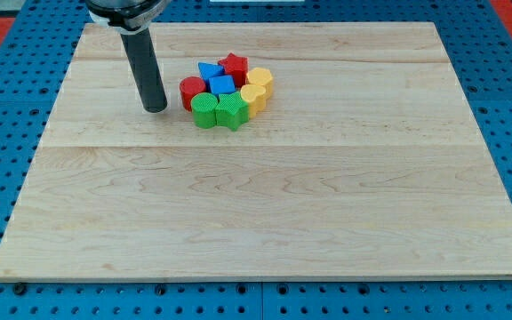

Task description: Move your arm to the center left

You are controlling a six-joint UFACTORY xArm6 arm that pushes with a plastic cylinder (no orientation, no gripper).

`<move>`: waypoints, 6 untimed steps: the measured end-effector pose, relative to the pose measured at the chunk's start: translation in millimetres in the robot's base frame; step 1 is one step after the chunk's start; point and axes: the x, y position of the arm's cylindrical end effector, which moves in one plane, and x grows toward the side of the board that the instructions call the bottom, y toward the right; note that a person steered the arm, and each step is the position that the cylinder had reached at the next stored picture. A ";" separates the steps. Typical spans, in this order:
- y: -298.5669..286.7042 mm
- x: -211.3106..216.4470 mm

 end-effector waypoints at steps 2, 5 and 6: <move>-0.3 8.1; -75.8 52.3; -95.3 23.7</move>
